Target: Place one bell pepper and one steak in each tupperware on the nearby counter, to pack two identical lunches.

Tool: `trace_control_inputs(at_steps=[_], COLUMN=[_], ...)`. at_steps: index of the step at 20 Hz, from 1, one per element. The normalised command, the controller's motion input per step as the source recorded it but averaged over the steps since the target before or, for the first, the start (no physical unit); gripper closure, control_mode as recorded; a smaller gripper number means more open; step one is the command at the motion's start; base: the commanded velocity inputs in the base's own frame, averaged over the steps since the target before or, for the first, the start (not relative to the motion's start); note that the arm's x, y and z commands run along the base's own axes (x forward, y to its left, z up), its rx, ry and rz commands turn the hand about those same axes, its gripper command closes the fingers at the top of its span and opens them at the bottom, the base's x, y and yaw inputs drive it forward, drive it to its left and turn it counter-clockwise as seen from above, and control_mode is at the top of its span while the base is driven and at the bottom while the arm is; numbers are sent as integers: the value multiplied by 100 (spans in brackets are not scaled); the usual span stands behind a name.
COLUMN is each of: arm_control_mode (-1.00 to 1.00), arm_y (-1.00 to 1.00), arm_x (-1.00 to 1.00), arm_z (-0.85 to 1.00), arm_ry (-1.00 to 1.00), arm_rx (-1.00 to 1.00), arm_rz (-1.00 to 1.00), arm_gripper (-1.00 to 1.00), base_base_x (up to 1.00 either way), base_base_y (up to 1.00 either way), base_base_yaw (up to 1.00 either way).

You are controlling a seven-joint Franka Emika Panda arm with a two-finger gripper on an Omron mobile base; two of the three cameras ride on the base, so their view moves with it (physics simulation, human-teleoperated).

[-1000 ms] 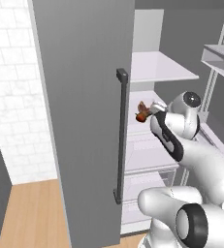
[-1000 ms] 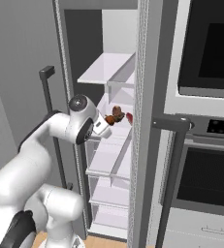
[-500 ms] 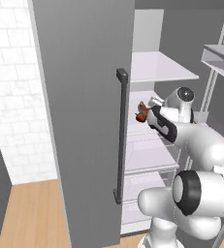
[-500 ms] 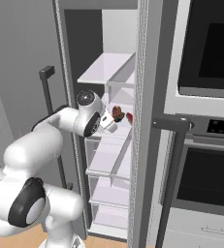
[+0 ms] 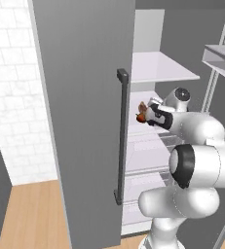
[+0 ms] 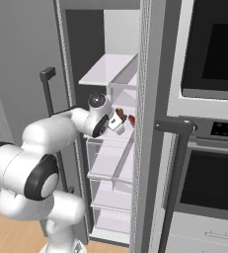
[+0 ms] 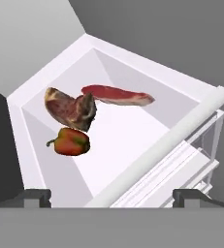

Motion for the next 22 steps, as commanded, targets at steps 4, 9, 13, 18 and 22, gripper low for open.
trace_control_inputs(at_steps=[4,9,13,18,22], arm_control_mode=[-100,-100,-100,-100,-100], arm_y=[0,-4,-9,-10,-7], arm_x=[48,48,43,43,44], arm_z=[-24,-21,-17,-20,-24], arm_ry=[5,8,5,1,0], arm_rx=[1,1,3,1,0], arm_rz=[0,0,0,0,0], arm_gripper=[-100,-100,-100,-100,-100], base_base_x=[0,0,0,0,0], base_base_y=[0,0,0,0,0], base_base_yaw=[0,0,0,0,0])
